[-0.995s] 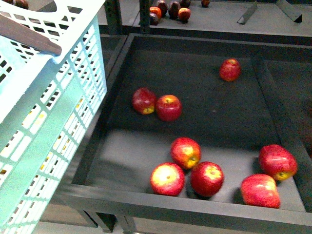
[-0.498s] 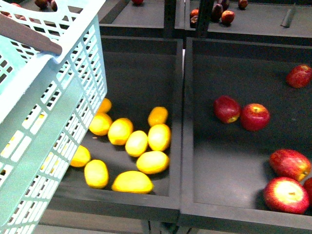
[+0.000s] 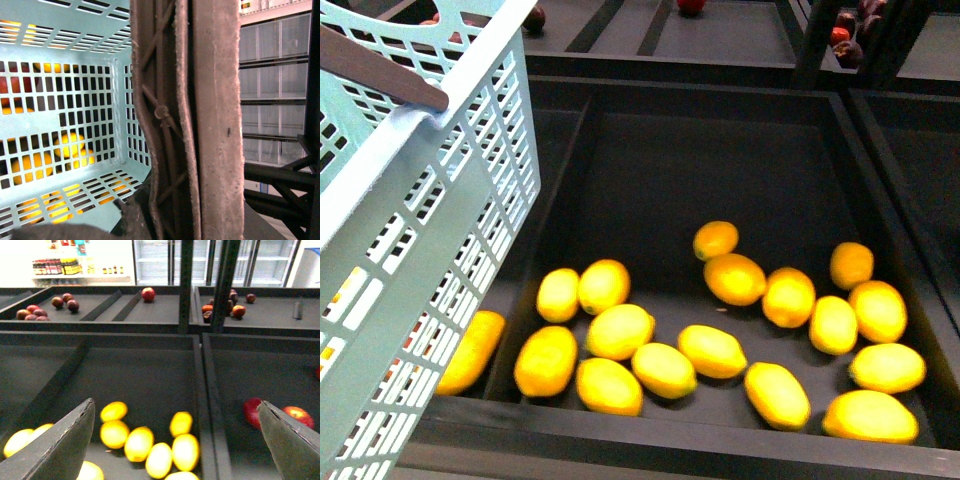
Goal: Pick lemon and mango into basket
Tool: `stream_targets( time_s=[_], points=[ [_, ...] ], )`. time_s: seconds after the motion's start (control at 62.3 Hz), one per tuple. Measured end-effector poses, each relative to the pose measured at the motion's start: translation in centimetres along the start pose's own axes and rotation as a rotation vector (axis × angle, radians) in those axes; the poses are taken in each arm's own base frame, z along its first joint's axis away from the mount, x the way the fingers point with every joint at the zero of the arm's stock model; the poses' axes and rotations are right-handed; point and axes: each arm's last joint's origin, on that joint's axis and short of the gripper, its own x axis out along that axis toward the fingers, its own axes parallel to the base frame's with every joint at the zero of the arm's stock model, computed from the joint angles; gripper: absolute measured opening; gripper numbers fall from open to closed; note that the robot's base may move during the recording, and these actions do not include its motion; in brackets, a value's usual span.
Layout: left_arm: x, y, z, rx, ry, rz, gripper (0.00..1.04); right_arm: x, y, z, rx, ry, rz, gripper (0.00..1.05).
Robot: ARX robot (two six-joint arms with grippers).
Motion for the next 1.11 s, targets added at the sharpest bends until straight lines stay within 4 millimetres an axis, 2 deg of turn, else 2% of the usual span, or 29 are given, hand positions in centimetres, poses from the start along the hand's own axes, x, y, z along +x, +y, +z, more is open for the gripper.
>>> stream_targets(
  time_s=[0.465,0.498,0.594,0.706,0.835,0.899,0.963,1.107],
  points=[
    [-0.1,0.0,0.3,0.01,-0.038,0.005,0.15,0.0,0.0,0.0,0.0,0.0,0.002,0.96],
    [0.0,0.0,0.2,0.044,0.004,0.024,0.15,0.0,0.0,0.0,0.0,0.0,0.002,0.96],
    [1.4,-1.3,-0.7,0.295,0.197,0.066,0.15,0.0,0.0,0.0,0.0,0.0,-0.002,0.96],
    [4.2,-3.3,-3.5,0.532,0.302,0.02,0.15,0.0,0.0,0.0,0.0,0.0,0.001,0.96],
    [6.5,-5.8,-6.6,0.593,0.353,-0.026,0.15,0.0,0.0,0.0,0.0,0.0,-0.004,0.96],
    [6.8,-6.9,-8.7,0.617,0.42,-0.063,0.15,0.0,0.0,0.0,0.0,0.0,-0.003,0.96],
    [6.9,-7.9,-11.9,0.649,0.519,-0.101,0.15,0.0,0.0,0.0,0.0,0.0,-0.002,0.96],
    [6.5,-8.5,-16.7,0.703,0.654,-0.142,0.15,0.0,0.0,0.0,0.0,0.0,-0.003,0.96]
  ],
)
